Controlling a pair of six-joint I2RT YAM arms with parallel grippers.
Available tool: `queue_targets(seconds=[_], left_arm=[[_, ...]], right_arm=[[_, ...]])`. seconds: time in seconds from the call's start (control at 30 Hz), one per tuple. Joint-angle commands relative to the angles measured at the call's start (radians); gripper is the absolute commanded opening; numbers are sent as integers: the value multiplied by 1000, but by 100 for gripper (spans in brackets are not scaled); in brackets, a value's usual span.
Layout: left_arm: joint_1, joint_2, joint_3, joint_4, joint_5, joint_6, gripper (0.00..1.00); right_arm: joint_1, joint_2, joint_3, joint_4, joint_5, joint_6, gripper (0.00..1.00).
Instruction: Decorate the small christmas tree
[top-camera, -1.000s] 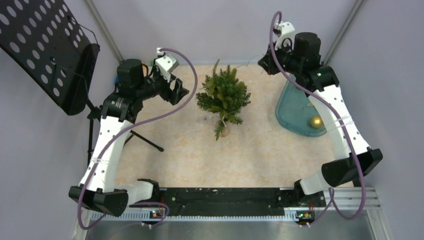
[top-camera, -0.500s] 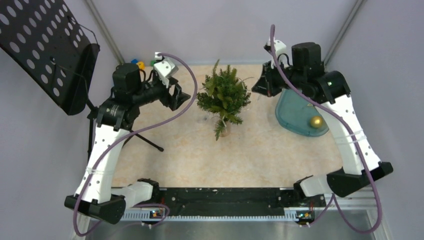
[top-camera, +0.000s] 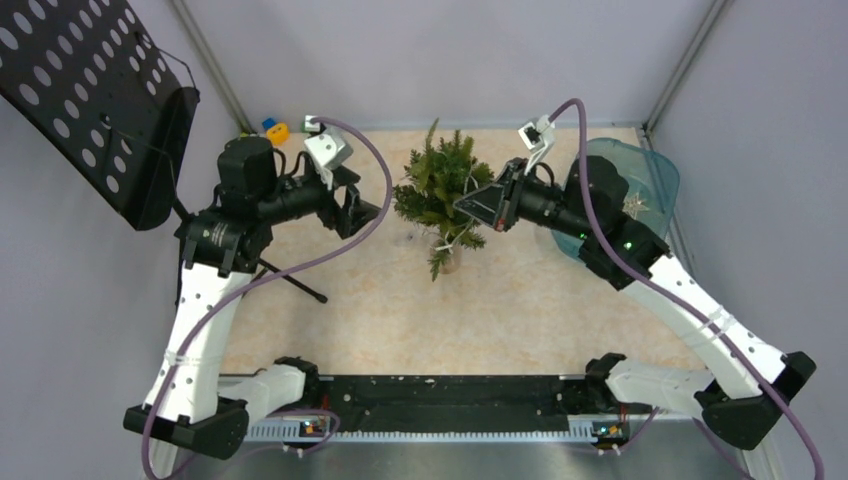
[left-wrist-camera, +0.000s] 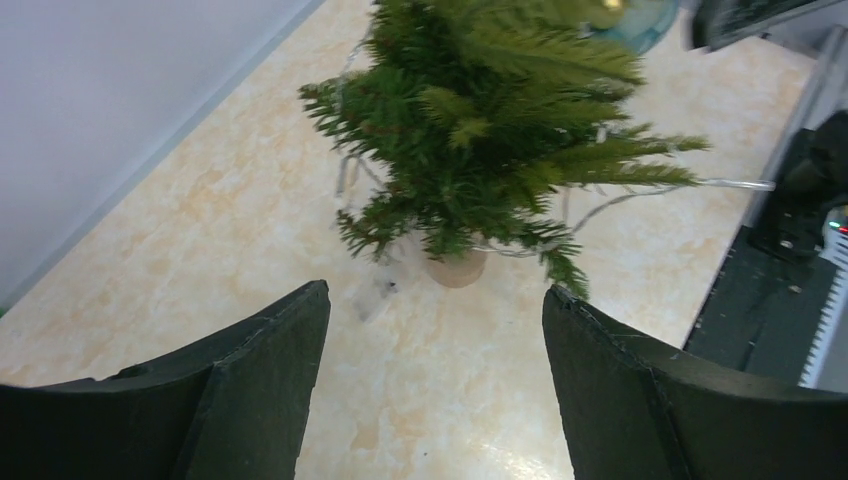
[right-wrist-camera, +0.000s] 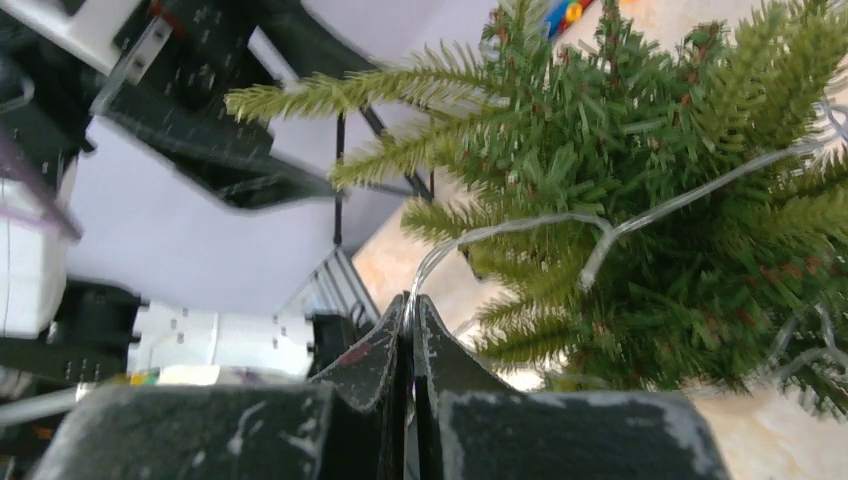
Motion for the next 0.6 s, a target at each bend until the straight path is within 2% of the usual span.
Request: queue_targets(seconds=[0.0, 0.07, 0.17, 0.2, 0.27, 0.37, 0.4, 0.5, 0.57], left_arm=[[-29, -39, 42, -7, 208, -55, 82], [-59, -40, 63, -3, 284, -90, 83], [-131, -45, 91, -5, 317, -107, 98], [-166, -43, 95, -5, 294, -102, 99], [-242, -28, 99, -3, 204, -88, 99], [-361, 19, 125, -25, 0, -36, 91], [-384, 38, 147, -46, -22, -22, 89], [-392, 62, 206, -112, 35, 7, 85], [-393, 44, 190, -101, 72, 20, 86]], right_arm=[[89, -21, -77, 323, 197, 125, 0], [110, -14, -91, 353, 228, 135, 0], [143, -12, -110, 401, 283, 145, 0], [158, -10, -112, 407, 304, 141, 0], [171, -1, -114, 414, 319, 136, 0], [179, 16, -113, 420, 320, 134, 0], [180, 22, -114, 424, 320, 135, 0], [181, 26, -113, 420, 324, 130, 0], [181, 21, -114, 411, 339, 123, 0]])
